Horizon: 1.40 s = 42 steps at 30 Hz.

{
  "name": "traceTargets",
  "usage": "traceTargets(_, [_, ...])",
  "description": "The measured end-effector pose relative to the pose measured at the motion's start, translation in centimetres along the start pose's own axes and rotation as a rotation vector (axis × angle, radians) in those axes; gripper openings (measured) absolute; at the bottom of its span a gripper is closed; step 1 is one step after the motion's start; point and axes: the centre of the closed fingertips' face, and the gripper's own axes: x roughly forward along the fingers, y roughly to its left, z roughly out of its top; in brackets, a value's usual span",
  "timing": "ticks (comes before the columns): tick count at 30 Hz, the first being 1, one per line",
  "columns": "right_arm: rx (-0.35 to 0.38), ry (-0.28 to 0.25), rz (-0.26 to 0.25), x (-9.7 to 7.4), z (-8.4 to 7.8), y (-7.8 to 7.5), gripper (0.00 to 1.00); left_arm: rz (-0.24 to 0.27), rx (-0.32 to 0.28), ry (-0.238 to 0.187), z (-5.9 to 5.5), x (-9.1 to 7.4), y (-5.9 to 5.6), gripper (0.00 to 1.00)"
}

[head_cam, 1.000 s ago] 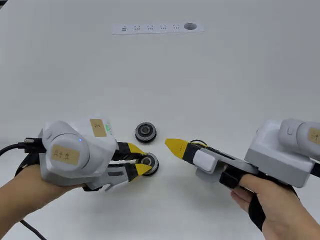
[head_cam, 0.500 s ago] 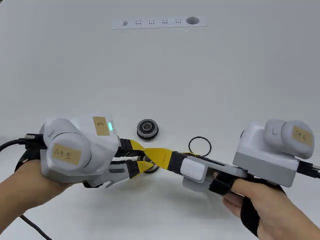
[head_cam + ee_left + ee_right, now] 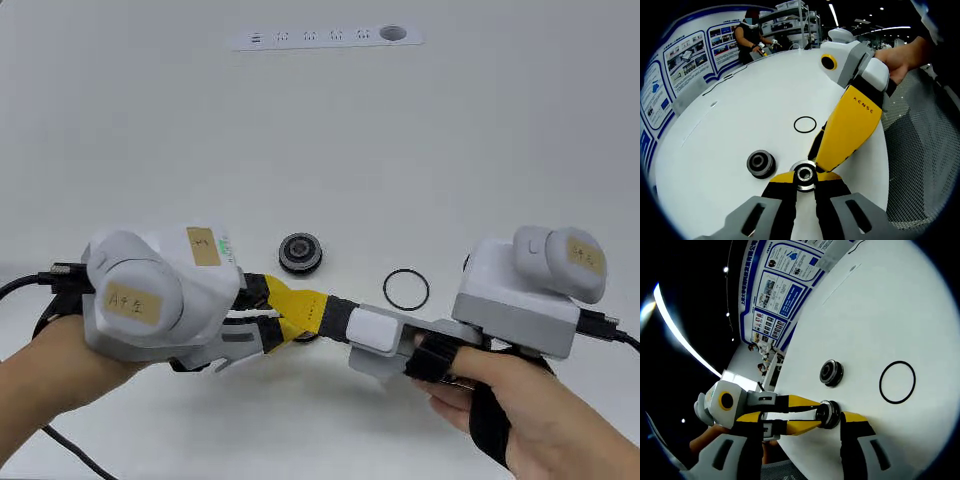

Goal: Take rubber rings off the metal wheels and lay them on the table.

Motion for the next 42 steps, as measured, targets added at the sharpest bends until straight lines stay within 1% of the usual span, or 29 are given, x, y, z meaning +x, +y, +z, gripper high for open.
traceTargets(6, [0.006,0.024,0.004,0.5,-0.6,0.1,0.63,-0.001,0.005,0.006,0.0,0.0,0.0,0.13])
traceTargets(7, [-0.005,0.019,-0.003,0.4,-0.5,-0.1,0.62,-0.001,0.005,0.006,0.0,0.0,0.0,0.13])
traceTargets(9, [0.004,0.025,-0.003,0.3,-0.5,-0.2,0.61,-0.001,0.004,0.007,0.0,0.0,-0.1,0.13])
traceTargets(13, [0.016,0.029,0.01,0.2,-0.4,-0.1,0.6,0.0,0.0,0.004,0.0,0.1,-0.1,0.13])
traceTargets(14, [0.022,0.03,0.029,0.2,-0.4,0.2,0.57,0.0,0.001,0.005,0.0,0.1,-0.1,0.13])
traceTargets(15, [0.023,0.031,0.013,0.2,-0.5,0.0,0.57,0.0,0.001,0.005,0.0,0.1,-0.1,0.13])
traceTargets(19, [0.025,0.025,0.025,0.3,-0.5,0.0,0.57,-0.001,0.0,0.005,-0.1,0.1,-0.1,0.13])
traceTargets(22, [0.039,0.02,0.032,0.1,-0.4,-0.3,0.54,0.0,0.001,0.005,-0.1,0.1,-0.1,0.13])
traceTargets(27, [0.049,0.009,0.031,-0.1,-0.2,-0.4,0.5,-0.001,0.001,0.005,-0.1,0.1,-0.1,0.13])
traceTargets(34, [0.038,0.01,0.024,-0.1,-0.1,-0.6,0.47,-0.002,-0.001,0.006,-0.1,0.1,-0.2,0.13])
traceTargets(37, [0.021,0.005,0.02,-0.3,0.0,-0.7,0.41,-0.002,-0.001,0.006,-0.1,0.1,-0.2,0.13])
traceTargets(40, [0.026,0.009,0.018,-0.2,0.0,-0.9,0.39,-0.002,-0.002,0.005,-0.1,0.1,-0.2,0.13])
traceTargets(42, [0.017,0.007,0.003,-0.2,0.0,-1.2,0.35,-0.002,-0.001,0.006,-0.1,0.1,-0.2,0.13])
